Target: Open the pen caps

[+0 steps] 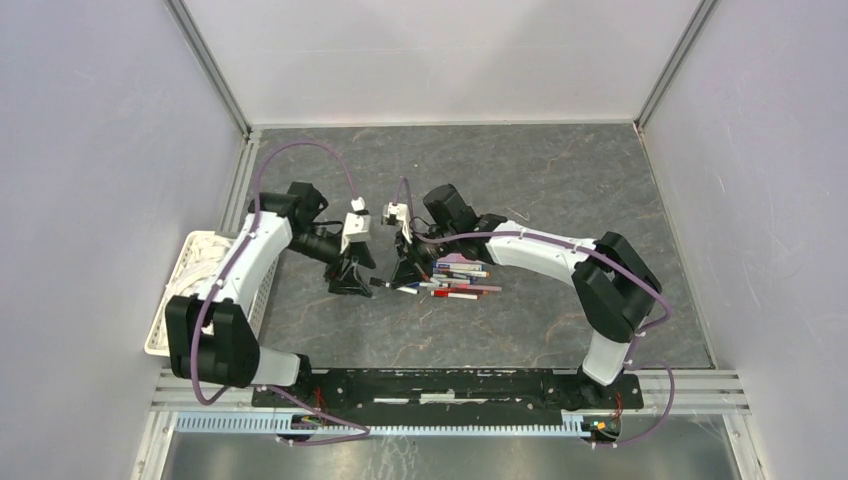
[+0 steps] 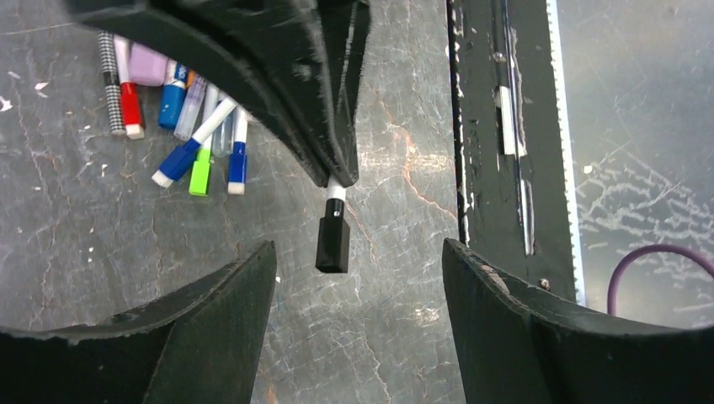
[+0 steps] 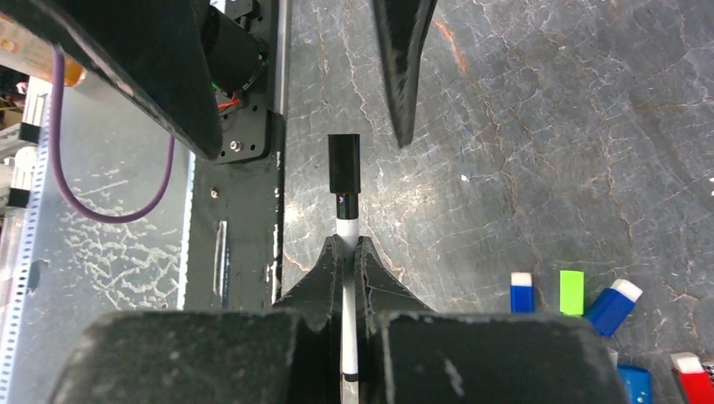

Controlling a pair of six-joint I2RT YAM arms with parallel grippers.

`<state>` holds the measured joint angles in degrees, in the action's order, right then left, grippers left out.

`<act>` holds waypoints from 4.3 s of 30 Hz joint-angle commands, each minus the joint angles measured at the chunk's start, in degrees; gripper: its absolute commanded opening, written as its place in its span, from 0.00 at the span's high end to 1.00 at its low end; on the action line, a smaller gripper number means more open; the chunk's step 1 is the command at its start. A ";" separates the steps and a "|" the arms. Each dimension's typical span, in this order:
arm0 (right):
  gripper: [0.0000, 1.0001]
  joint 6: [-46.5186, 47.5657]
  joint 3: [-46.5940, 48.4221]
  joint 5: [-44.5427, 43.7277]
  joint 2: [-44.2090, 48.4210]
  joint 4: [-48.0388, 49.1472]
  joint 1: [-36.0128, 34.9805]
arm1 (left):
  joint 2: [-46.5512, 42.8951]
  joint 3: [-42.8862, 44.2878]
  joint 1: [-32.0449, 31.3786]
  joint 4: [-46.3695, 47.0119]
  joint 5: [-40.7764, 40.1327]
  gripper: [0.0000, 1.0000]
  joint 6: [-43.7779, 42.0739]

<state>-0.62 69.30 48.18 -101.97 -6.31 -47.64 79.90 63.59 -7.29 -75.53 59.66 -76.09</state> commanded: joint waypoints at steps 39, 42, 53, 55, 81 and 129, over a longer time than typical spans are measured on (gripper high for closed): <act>0.57 -12.90 -4.03 11.54 2.58 13.23 -0.57 | -13.39 -7.25 -10.64 21.81 -8.67 0.96 17.05; 0.64 -14.43 -3.37 12.02 2.14 14.72 -0.51 | -13.45 -6.37 -10.79 19.35 -7.65 0.97 15.56; 1.00 -8.13 -4.61 8.87 5.18 4.42 2.71 | -12.78 -4.64 -10.90 18.12 -16.13 0.98 11.86; 1.00 -5.55 -6.55 7.44 7.03 1.08 4.09 | -12.03 -3.61 -10.81 18.56 -20.16 0.98 10.98; 1.00 -6.94 -32.55 -55.43 24.86 5.12 29.37 | 7.06 -14.13 -6.07 54.46 -31.17 0.98 32.72; 0.36 8.45 -11.23 -35.54 13.60 -4.01 20.99 | -12.57 10.77 -3.97 33.45 -24.84 0.00 51.83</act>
<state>-0.38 49.69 6.07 -80.60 -5.65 -21.04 72.29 73.17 -12.16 -38.44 32.75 -28.62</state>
